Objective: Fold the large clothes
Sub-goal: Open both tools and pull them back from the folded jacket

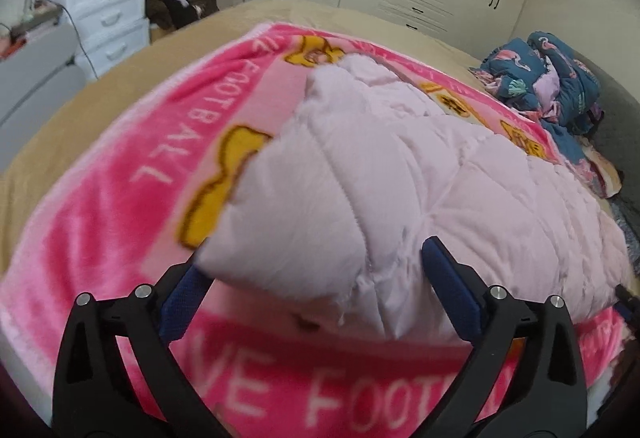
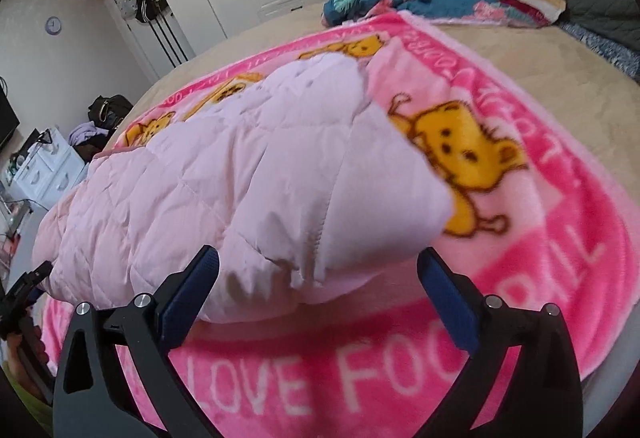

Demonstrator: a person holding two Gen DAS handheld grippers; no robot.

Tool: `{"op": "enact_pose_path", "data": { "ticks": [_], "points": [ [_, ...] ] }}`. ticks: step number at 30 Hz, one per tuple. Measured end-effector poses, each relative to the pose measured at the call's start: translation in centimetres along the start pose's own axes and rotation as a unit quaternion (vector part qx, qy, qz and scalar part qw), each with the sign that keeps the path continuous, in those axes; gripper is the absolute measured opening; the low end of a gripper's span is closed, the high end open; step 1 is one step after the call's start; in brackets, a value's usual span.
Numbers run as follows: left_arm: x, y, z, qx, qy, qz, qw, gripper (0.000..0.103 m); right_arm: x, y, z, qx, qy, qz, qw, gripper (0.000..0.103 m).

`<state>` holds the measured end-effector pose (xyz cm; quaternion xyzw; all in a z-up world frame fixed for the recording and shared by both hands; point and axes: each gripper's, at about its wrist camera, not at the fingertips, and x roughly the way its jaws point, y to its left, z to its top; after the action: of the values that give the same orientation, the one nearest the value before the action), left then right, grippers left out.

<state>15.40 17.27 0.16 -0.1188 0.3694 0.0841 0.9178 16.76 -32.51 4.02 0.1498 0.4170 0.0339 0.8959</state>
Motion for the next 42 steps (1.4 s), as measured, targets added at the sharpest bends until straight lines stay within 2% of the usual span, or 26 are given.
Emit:
{"op": "enact_pose_path", "data": {
  "ticks": [7, 14, 19, 29, 34, 42],
  "points": [
    [-4.0, 1.1, -0.7, 0.006, -0.034, 0.011, 0.9993, 0.094, -4.3, 0.1, -0.6, -0.026, -0.044, -0.017, 0.999, 0.099],
    [-7.9, -0.2, -2.1, 0.029, -0.067, -0.008, 0.9973, 0.094, -8.8, 2.5, -2.3, -0.067, -0.086, -0.014, 0.994, 0.099],
    [-10.1, -2.5, -3.6, 0.060, -0.087, -0.030, 0.9939, 0.094, -11.1, 4.2, -3.7, -0.089, -0.105, -0.002, 0.991, 0.099],
    [-12.0, -7.7, -6.5, 0.096, -0.090, -0.081, 0.9879, 0.094, -14.3, 7.5, -6.2, -0.143, -0.132, 0.015, 0.981, 0.099],
    [-12.5, -9.0, -7.6, 0.108, -0.089, -0.099, 0.9852, 0.094, -15.1, 8.4, -7.7, -0.162, -0.142, 0.019, 0.976, 0.099],
    [-12.9, -10.1, -8.5, 0.113, -0.085, -0.106, 0.9842, 0.094, -14.4, 9.5, -9.8, -0.161, -0.122, 0.035, 0.979, 0.099]
  ]
}}
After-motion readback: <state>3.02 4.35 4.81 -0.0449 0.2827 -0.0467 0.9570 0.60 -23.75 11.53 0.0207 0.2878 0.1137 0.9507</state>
